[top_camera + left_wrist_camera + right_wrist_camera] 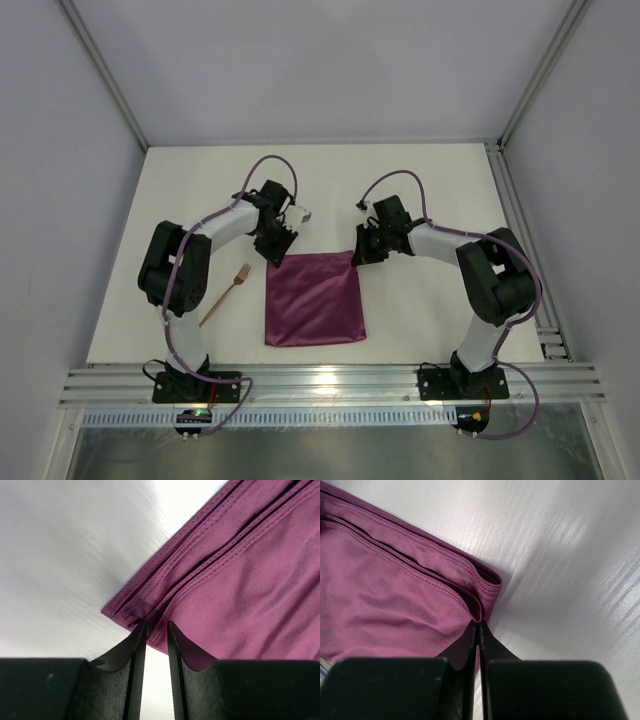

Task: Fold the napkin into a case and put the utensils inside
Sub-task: Smooth out the square-folded napkin at the center of the board.

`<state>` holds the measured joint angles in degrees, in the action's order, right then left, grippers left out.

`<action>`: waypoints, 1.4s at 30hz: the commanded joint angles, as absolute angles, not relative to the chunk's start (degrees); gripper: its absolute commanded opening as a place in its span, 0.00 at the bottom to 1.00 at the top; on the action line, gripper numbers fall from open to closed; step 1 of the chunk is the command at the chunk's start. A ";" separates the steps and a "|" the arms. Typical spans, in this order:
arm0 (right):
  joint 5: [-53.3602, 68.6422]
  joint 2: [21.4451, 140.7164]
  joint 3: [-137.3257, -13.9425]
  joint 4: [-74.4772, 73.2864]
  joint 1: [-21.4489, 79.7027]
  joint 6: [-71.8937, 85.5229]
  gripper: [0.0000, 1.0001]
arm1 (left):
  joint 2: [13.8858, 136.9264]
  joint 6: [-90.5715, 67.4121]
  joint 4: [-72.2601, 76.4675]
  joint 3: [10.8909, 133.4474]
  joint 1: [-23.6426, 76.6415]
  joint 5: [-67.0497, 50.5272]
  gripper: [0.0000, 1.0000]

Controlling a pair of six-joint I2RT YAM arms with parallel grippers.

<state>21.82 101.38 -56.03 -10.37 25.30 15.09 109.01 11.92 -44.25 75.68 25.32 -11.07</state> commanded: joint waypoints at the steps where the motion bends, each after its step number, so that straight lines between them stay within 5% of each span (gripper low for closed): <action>1: 22.24 100.81 -56.43 -9.14 25.22 14.59 0.03 | 106.43 11.86 -42.10 75.50 25.14 -8.09 0.26; 9: 22.41 100.72 -56.25 -9.14 25.22 14.50 0.03 | 108.19 12.57 -41.57 75.41 24.87 -7.21 0.33; 23: 22.06 100.64 -56.25 -9.14 25.14 14.59 0.03 | 109.42 13.45 -44.39 74.79 24.87 -10.82 0.27; 42: 22.15 100.72 -55.55 -8.96 25.22 14.41 0.03 | 110.13 14.94 -42.45 75.06 24.87 -6.85 0.33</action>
<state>21.80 101.38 -55.92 -10.33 25.30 15.09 109.49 14.02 -43.48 75.02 25.10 -7.22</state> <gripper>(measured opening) 0.037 0.327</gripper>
